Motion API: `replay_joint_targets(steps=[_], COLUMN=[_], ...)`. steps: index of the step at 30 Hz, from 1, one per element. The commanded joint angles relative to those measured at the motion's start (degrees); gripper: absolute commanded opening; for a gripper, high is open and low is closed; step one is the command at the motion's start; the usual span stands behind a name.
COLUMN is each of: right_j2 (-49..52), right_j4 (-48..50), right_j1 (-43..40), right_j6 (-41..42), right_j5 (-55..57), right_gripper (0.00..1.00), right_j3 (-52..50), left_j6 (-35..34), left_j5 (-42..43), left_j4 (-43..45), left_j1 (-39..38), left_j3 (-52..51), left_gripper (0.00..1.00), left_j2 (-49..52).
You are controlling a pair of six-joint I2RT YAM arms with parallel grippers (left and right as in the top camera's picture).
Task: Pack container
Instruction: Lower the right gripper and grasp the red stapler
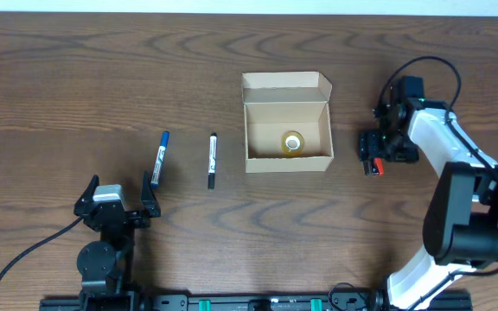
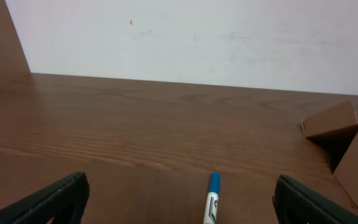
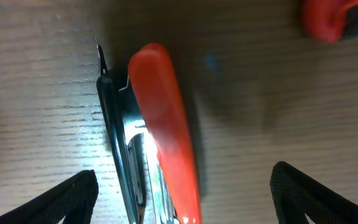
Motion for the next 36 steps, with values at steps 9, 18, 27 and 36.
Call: replay_joint_targets(steps=[9,18,27,36], right_j2=[2.5,2.9,2.9,2.9], right_j4=[1.3,1.2,1.3,1.4], right_j1=[2.4,2.8,2.8,2.8], right_j6=[-0.1,-0.1,-0.1,-0.1], right_j5=[-0.5,-0.5,-0.5,-0.5], right_gripper=[0.83,0.81,0.50,0.24], right_j3=[-0.2,-0.4,-0.5,-0.5], left_j6=[-0.2,-0.2,-0.2,-0.2], left_j5=[0.2,0.2,0.2,0.2], left_j4=[-3.1,-3.1,-3.1,-3.1], left_j1=[0.4,0.4,0.4,0.4], left_j3=[-0.7,-0.7,-0.7,-0.7], left_gripper=[0.95,0.95,0.95,0.95], left_j2=[-0.4,-0.4,-0.4,-0.4])
